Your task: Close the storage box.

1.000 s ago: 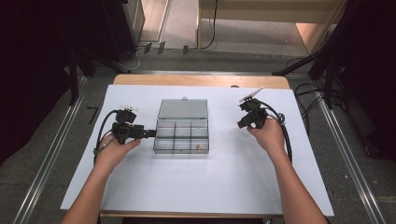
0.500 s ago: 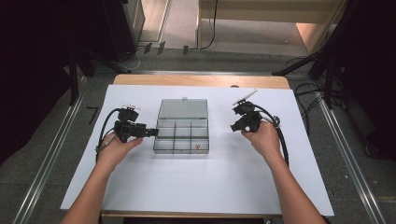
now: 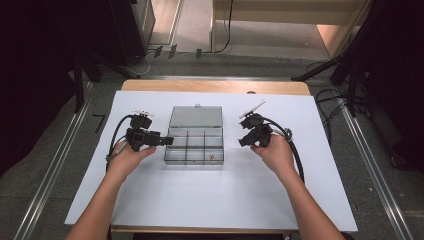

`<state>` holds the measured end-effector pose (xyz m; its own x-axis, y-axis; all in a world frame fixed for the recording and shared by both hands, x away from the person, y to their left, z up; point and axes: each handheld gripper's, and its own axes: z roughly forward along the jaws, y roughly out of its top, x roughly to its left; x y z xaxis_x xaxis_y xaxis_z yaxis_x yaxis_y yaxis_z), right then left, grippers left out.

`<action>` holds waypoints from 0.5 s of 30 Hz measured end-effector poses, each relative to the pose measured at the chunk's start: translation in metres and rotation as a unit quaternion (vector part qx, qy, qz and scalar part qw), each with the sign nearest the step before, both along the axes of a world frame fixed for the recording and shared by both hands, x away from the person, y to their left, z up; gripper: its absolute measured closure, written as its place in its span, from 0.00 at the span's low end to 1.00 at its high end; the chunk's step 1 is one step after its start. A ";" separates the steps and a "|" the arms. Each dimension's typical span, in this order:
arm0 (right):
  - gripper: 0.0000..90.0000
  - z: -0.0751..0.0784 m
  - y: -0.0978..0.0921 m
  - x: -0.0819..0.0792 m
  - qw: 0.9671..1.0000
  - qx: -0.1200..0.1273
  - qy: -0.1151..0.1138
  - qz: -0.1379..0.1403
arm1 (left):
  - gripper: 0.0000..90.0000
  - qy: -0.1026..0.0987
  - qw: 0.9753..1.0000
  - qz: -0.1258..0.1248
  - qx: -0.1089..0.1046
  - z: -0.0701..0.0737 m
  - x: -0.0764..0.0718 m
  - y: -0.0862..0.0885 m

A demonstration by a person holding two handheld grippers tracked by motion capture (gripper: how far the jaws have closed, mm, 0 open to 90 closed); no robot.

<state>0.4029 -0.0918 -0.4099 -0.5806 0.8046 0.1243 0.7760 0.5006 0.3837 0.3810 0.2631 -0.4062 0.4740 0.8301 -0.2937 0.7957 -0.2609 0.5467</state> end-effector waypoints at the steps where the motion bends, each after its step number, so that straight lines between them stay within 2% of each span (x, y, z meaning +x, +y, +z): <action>1: 0.89 0.001 0.001 -0.001 1.000 0.000 -0.001 0.001 | 0.35 0.000 1.000 0.000 0.001 0.000 0.000 0.000; 15: 0.89 0.012 0.018 -0.013 0.999 0.016 -0.008 0.027 | 0.35 -0.003 1.000 0.003 -0.002 0.002 -0.001 0.002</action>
<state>0.3898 -0.0743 -0.3977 -0.6253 0.7678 0.1400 0.7416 0.5286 0.4131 0.3805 0.2654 -0.4042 0.4702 0.8320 -0.2944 0.7945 -0.2538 0.5517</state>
